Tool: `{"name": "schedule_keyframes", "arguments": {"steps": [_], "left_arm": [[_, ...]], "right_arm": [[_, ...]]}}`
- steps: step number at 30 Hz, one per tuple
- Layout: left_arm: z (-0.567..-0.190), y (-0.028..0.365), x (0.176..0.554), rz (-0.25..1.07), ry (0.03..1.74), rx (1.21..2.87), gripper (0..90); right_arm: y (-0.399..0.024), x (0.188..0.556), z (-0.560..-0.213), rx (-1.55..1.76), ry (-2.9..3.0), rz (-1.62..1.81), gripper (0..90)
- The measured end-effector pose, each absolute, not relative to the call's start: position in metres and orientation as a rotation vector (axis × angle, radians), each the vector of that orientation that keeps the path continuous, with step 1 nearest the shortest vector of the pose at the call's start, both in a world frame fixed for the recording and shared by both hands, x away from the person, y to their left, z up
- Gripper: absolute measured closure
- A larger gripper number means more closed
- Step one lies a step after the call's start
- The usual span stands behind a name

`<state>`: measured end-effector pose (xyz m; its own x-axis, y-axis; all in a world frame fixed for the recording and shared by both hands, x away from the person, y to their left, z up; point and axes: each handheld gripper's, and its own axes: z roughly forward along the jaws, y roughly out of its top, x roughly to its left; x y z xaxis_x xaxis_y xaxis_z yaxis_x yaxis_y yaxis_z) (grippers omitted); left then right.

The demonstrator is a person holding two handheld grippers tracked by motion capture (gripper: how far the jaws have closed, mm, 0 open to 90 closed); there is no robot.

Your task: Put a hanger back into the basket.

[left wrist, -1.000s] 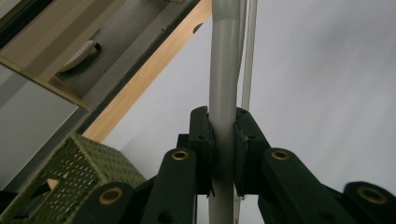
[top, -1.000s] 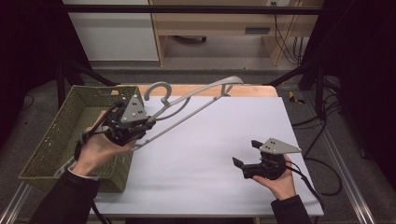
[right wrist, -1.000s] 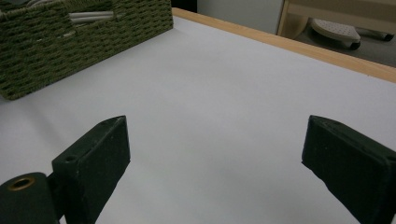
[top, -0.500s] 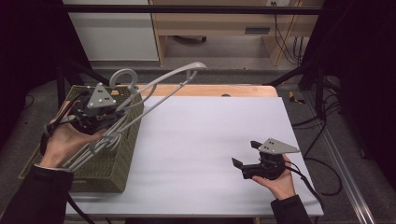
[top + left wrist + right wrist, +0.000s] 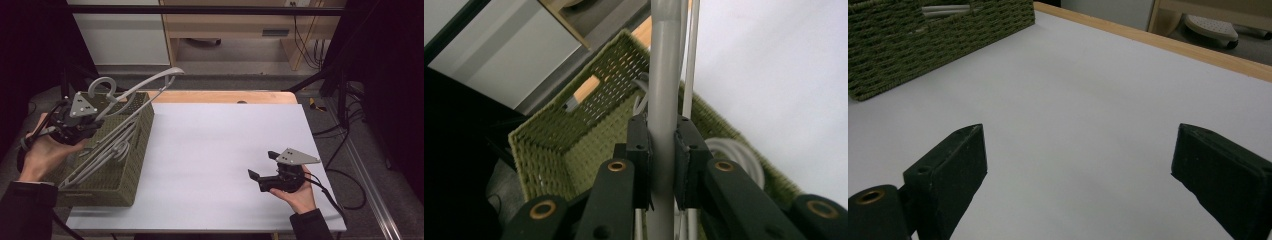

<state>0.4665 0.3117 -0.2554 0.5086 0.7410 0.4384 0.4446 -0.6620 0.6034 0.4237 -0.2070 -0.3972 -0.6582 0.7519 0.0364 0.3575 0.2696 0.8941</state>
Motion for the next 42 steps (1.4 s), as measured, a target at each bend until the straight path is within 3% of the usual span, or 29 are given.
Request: {"name": "schedule_keyframes", "arguments": {"steps": [22, 42], "left_arm": [[-0.305, 0.382, 0.467, 1.029, 1.211, 2.352, 79.7], [-0.357, 0.394, 0.473, 1.025, 1.313, 2.381, 79.8]], "right_arm": [[-0.206, 0.424, -0.398, 1.005, 2.161, 1.342, 8.0], [-0.205, 0.425, -0.4, 0.999, 2.172, 1.338, 7.9]]}}
